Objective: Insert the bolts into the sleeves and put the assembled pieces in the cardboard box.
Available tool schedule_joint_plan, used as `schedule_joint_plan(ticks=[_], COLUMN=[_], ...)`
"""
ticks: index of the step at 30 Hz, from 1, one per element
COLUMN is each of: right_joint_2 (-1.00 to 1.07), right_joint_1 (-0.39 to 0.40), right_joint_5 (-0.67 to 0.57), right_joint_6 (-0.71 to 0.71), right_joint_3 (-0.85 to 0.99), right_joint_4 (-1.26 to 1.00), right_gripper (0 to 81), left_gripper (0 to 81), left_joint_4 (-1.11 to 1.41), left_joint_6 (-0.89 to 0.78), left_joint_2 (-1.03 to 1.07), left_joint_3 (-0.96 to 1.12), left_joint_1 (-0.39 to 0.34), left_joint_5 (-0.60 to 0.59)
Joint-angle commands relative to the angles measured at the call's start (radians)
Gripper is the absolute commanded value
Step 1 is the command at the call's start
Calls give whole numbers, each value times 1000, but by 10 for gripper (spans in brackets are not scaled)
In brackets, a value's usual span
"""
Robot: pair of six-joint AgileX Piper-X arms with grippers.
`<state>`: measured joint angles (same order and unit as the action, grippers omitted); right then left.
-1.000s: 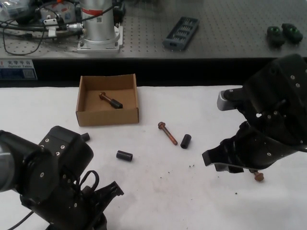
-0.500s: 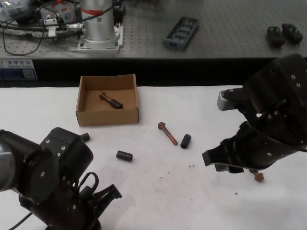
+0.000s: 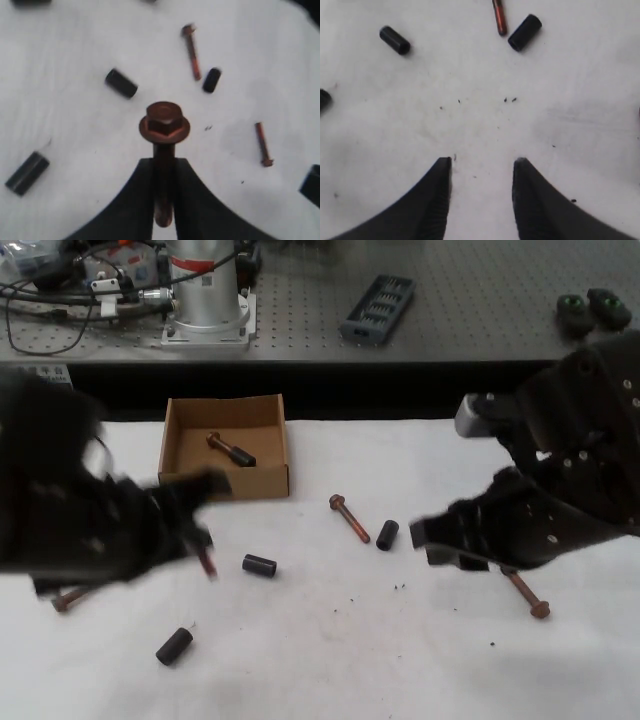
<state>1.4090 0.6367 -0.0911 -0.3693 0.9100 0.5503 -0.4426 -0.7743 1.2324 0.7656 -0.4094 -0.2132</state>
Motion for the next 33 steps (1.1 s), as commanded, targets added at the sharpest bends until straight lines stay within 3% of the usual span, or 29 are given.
schedule_joint_plan(ticks=[1, 6, 10, 19, 33], right_joint_2=[46, 192, 368, 638, 709], right_joint_1=[-5, -4, -6, -11, -76], right_joint_5=[-8, 17, 34, 131, 153], right_joint_6=[-88, -133, -189, -335, -408], right_joint_3=[38, 167, 318, 616, 681], right_joint_4=[-53, -52, -1, 178, 207], right_gripper=[267, 254, 290, 289, 283], left_gripper=[6, 6, 6, 6, 6], left_joint_4=[56, 49, 46, 11, -194], left_joint_6=[96, 189, 191, 188, 198], left_joint_2=[-148, -290, -365, -554, -710], left_joint_3=[13, 11, 11, 11, 11], left_joint_1=[24, 37, 37, 37, 37], left_joint_5=[27, 27, 23, -20, -17])
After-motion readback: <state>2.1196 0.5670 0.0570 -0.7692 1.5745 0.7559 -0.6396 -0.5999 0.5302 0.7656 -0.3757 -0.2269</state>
